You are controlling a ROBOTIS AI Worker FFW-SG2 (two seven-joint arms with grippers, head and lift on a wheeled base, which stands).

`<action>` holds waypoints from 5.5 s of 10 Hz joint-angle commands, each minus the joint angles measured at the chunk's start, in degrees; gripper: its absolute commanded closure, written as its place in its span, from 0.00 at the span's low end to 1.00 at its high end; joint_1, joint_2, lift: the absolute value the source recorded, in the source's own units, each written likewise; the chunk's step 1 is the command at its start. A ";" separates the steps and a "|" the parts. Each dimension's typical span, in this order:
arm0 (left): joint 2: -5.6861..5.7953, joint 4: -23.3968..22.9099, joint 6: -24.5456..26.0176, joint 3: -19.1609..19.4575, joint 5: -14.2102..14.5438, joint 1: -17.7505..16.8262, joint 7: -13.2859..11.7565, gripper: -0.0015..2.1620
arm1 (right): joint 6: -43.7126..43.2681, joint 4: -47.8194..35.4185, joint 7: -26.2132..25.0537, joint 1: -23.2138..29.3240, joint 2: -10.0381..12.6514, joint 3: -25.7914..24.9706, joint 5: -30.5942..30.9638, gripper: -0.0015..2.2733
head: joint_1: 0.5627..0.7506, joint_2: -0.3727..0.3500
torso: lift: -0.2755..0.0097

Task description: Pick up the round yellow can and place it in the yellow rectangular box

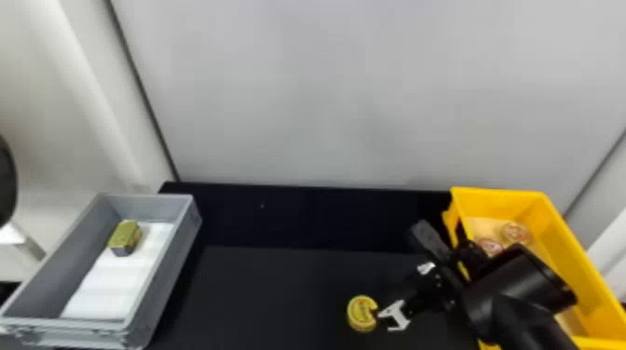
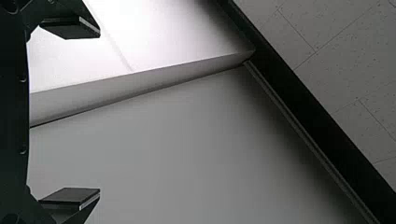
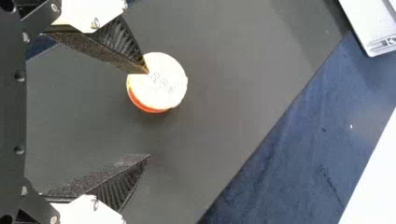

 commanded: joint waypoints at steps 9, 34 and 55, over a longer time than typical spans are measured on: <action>-0.20 0.16 -0.56 -0.70 0.00 -0.99 -0.14 0.04 | -4.83 11.63 -2.63 -3.88 3.10 3.83 -1.74 0.08 | 0.53 0.59 | 0.93; -0.02 -0.19 -0.03 -0.79 0.09 -1.08 -0.14 0.04 | -2.99 2.67 -3.42 -0.98 2.57 5.23 -3.23 0.05 | 0.53 0.59 | 0.93; 0.24 -0.45 0.15 -0.79 0.52 -1.17 -0.49 0.04 | -4.39 3.99 -1.84 0.60 1.69 4.44 -0.77 0.11 | 0.53 0.59 | 0.93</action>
